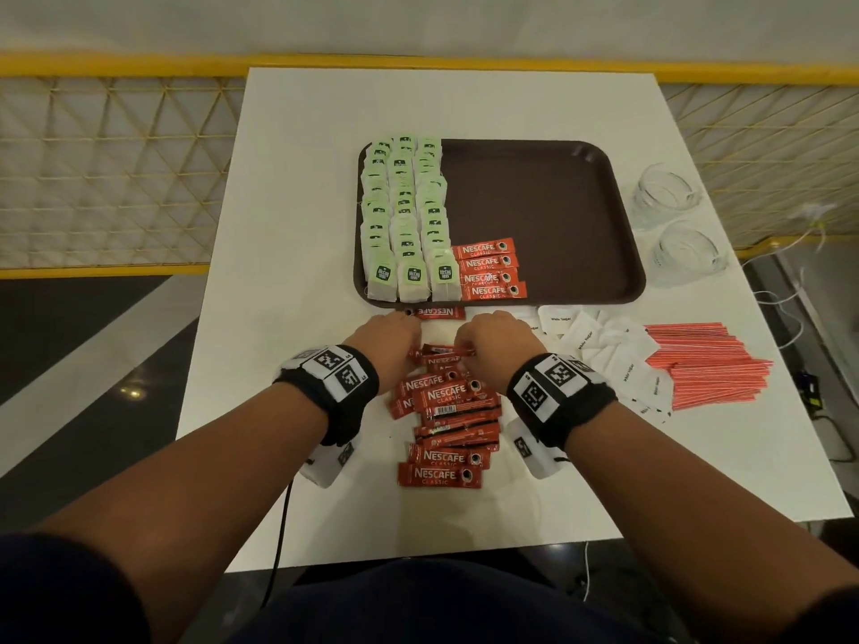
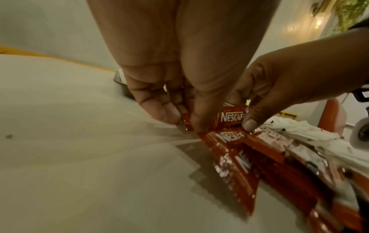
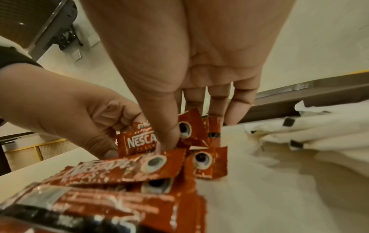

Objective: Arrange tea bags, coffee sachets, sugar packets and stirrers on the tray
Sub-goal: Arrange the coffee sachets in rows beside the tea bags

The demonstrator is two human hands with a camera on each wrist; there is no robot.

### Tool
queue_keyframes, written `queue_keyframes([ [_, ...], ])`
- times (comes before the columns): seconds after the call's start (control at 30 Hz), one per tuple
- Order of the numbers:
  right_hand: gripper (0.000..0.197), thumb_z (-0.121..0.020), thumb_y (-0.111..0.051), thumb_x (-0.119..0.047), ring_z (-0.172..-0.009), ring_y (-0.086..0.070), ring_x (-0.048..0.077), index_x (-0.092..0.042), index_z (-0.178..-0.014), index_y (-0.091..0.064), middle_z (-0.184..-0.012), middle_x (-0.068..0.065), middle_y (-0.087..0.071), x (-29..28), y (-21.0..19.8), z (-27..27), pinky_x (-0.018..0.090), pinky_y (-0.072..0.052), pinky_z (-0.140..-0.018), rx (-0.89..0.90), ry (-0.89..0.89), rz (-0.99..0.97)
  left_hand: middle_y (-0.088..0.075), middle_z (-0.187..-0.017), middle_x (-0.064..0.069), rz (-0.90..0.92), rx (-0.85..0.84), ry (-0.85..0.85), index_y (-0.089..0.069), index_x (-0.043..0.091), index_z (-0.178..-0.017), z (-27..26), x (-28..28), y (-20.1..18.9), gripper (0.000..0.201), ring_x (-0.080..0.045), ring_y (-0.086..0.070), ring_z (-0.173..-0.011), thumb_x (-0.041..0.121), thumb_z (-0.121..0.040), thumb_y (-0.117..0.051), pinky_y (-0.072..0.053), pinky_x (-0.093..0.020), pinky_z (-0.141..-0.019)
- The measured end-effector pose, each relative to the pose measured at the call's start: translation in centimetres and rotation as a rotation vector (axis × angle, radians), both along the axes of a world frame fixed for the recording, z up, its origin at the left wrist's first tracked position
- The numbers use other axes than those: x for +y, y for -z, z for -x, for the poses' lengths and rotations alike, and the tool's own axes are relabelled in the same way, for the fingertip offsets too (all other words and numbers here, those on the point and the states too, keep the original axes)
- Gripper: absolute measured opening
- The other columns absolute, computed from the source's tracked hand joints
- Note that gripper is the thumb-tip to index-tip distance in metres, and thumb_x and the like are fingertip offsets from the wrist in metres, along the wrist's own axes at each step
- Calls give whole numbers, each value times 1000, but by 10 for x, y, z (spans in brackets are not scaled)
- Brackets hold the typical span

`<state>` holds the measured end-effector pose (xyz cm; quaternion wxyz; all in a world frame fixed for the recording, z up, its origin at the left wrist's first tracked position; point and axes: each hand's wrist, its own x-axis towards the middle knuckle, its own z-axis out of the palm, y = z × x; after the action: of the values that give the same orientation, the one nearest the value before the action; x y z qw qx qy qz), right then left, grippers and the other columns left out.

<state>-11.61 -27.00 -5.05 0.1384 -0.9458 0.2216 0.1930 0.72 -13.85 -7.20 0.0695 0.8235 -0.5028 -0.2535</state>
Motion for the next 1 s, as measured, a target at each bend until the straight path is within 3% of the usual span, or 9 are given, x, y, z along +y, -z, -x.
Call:
queue_keyframes([
  [0.1, 17, -87, -66, -31, -99, -59, 20, -27, -104, -69, -102, -2, -65, -6, -2, 2, 42, -50, -89, -21, 32, -56, -60, -104, 2, 7, 136, -81, -51, 25, -98, -4, -1, 0, 18, -18, -57, -88, 23, -88, -66, -47, -31, -78],
  [0.27, 16, -89, -66, -29, -90, -61, 12, -25, -105, -68, -98, -7, -67, -26, -16, 6, 30, -50, -84, -135, 163, -199, -61, -92, 1, 131, 324, -205, -58, 16, -97, -14, -4, -12, 5, -18, -58, -85, 20, -96, -55, -45, -30, -74],
  [0.37, 21, -88, -68, -33, -91, -59, 11, -26, -108, -68, -99, -8, -67, -41, -26, 7, 26, -44, -80, -205, 176, -232, -66, -101, -5, 201, 601, -413, -52, 12, -98, -18, -12, -22, 5, -19, -68, -93, 15, -100, -48, -56, -38, -85],
  [0.43, 21, -88, -69, -35, -90, -60, 11, -25, -105, -68, -96, -8, -67, -48, -32, 6, 27, -46, -80, -246, 179, -276, -68, -109, -11, 249, 788, -510, -49, 11, -105, -17, -21, -32, 6, -21, -72, -95, 14, -102, -44, -57, -39, -89],
  [0.63, 12, -89, -68, -35, -77, -65, 10, -26, -96, -69, -84, -5, -69, -60, -41, -2, 26, -52, -75, -294, 197, -463, -65, -114, -21, 370, 1179, -631, -47, 16, -119, -9, -47, -56, 19, -30, -73, -93, 9, -103, -39, -59, -35, -85],
  [0.73, 20, -89, -67, -34, -79, -67, 12, -20, -103, -72, -87, -1, -72, -68, -42, -6, 28, -53, -80, -277, 197, -511, -63, -116, -16, 352, 1186, -674, -53, 19, -123, -11, -58, -60, 27, -27, -73, -89, 10, -102, -41, -60, -35, -83],
  [0.87, 16, -87, -70, -31, -80, -69, 14, -20, -99, -73, -88, 1, -73, -79, -42, -12, 30, -56, -82, -269, 197, -586, -68, -111, -13, 390, 1049, -537, -56, 10, -123, -15, -64, -54, 26, -21, -73, -88, 21, -99, -55, -60, -30, -79],
  [1.0, 19, -81, -76, -29, -76, -70, 10, -20, -96, -70, -85, -1, -72, -89, -41, -18, 23, -57, -72, -407, 350, -626, -71, -103, -16, 488, 1020, -599, -57, 10, -112, -24, -71, -53, 18, -24, -74, -89, 21, -98, -55, -60, -30, -79],
])
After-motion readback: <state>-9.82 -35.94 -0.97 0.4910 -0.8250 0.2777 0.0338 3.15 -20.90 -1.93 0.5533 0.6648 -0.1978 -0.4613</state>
